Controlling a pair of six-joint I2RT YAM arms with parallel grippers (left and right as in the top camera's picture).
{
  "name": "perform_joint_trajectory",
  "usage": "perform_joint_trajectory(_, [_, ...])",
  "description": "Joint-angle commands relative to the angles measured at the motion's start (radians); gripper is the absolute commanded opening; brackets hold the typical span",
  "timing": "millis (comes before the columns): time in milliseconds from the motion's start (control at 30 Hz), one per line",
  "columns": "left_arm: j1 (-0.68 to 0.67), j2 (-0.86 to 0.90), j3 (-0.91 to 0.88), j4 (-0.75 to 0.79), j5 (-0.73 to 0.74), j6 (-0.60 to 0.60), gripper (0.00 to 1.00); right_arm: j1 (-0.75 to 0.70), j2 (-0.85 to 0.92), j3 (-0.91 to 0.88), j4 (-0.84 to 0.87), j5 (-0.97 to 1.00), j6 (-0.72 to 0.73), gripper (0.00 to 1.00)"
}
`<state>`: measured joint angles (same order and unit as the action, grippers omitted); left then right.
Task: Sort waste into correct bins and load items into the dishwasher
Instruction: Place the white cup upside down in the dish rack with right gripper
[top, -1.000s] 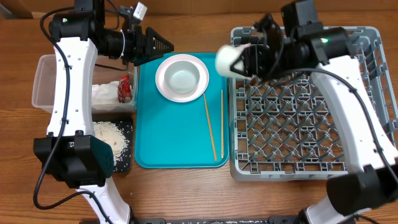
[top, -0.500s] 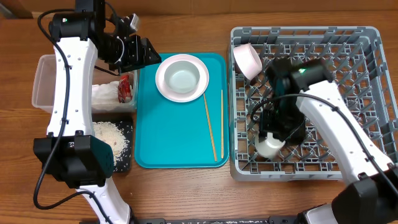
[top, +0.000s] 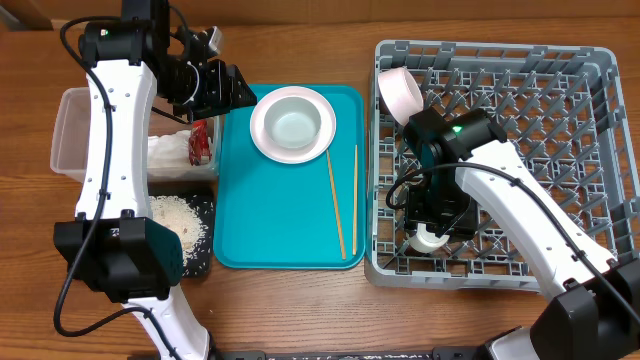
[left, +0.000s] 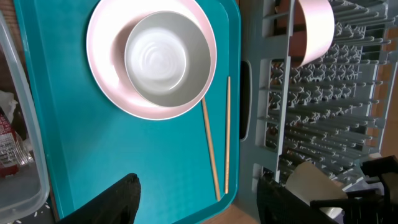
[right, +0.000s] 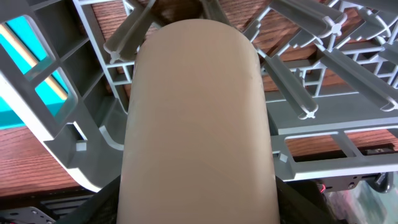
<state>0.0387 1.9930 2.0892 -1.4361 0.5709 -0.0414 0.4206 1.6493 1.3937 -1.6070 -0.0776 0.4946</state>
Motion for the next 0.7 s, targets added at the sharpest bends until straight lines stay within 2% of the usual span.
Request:
perform_joint_trajectory(0, [-0.007,-0.019,0.016,-0.006,-0.003,0.016,0.62,0.009,-0.011,0.027,-0.018,0.011,0.007,0.49])
perform_joint_trajectory(100, [-0.007,-0.019,0.016,-0.008,-0.002,0.016,0.62,0.009,-0.011,0.101,-0.088,0.025,0.001,0.51])
perform_joint_trajectory(233, [-0.012,-0.019,0.016,-0.011,-0.003,0.016,0.62,-0.003,-0.024,0.133,-0.088,-0.010,-0.027,0.56])
perform_joint_trajectory(667, [-0.028,-0.019,0.016,-0.012,-0.006,0.017,0.62,-0.017,-0.024,-0.010,-0.074,-0.013,-0.030,0.59])
